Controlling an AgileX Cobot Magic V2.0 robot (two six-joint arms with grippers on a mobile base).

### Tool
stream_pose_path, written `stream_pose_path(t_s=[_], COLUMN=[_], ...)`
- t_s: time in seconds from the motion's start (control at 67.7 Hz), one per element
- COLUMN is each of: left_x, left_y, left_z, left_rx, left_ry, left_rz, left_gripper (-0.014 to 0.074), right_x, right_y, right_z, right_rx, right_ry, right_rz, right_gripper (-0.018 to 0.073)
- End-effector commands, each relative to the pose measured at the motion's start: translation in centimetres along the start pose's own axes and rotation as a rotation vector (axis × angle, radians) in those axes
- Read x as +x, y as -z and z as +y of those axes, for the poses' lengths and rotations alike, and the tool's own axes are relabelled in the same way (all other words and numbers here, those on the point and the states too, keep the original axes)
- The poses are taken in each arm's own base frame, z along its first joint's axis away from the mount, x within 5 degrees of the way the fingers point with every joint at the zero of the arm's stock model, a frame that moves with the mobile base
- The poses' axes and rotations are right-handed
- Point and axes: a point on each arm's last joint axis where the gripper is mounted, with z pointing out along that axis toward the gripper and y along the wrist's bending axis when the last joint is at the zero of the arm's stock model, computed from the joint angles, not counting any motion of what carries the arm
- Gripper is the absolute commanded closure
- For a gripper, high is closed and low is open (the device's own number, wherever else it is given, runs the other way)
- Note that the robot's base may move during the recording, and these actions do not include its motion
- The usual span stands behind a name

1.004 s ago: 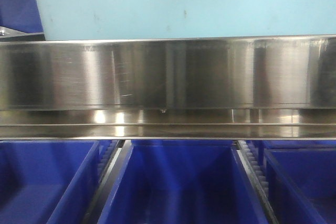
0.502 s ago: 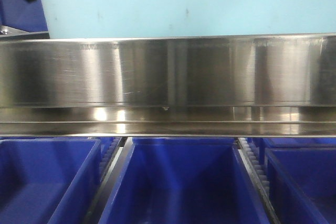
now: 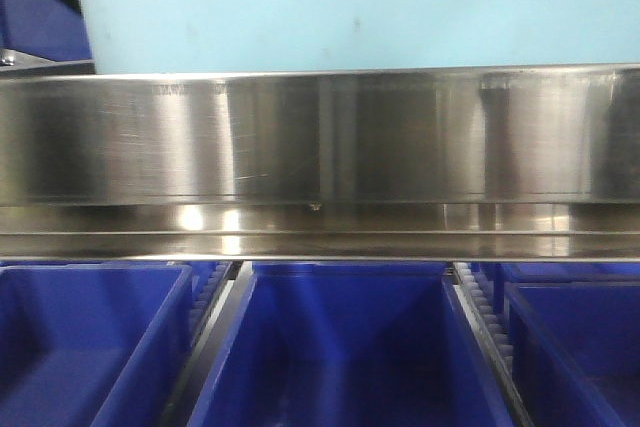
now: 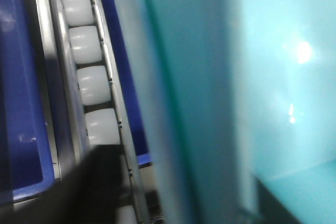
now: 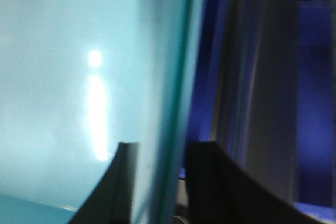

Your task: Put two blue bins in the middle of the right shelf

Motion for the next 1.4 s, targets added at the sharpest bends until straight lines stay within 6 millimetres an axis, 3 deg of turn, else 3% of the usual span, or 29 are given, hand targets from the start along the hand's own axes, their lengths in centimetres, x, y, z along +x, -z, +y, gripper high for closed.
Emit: stream_pose_path(t_s=[0.0,0.03,0.31,0.458,0.665,0.93,1.063,1.167,1.388], left_x=[0.0,0.0,0.1,0.0,-0.5,-1.6,-1.6,-1.4,-1.3], left_y=[0.3,0.3,0.5,2.0,5.9,12.9,15.6,16.5,16.5], left_z=[-0.4,-0.4,-0.5,-0.7,-1.5,-3.0,-3.5,-3.6,-3.6], left_rx=[0.014,0.014,0.020,0.031,0.053,0.100,0.117,0.122,0.121], left_ry=[-0.006,-0.006,-0.003,-0.009,-0.029,-0.067,-0.081,-0.085,-0.086], left_rz=[-0.015,-0.015,-0.019,-0.071,-0.197,-0.419,-0.497,-0.522,-0.510], left_gripper=[0.0646,0.0710,0.0707,0.0707,0.0707,0.0707,0.0707,0.0707,0.0707], right_x=[0.3,0.3,0.3,0.2,-0.8,-2.9,-3.2,-3.3,-3.3], right_y=[-0.4,-0.4,-0.1,1.0,4.6,11.0,13.3,14.1,14.2], right_z=[-0.4,-0.4,-0.3,-0.1,0.6,1.9,2.3,2.5,2.5], right_rx=[0.020,0.020,0.019,0.013,-0.007,-0.040,-0.050,-0.053,-0.054], right_ry=[-0.002,-0.002,-0.001,0.004,0.021,0.055,0.066,0.070,0.070], right_rz=[0.026,0.026,0.016,-0.036,-0.173,-0.361,-0.425,-0.440,-0.441], right_gripper=[0.0711,0.0725,0.0713,0.0713,0.0713,0.0713,0.0713,0.0713,0.0713])
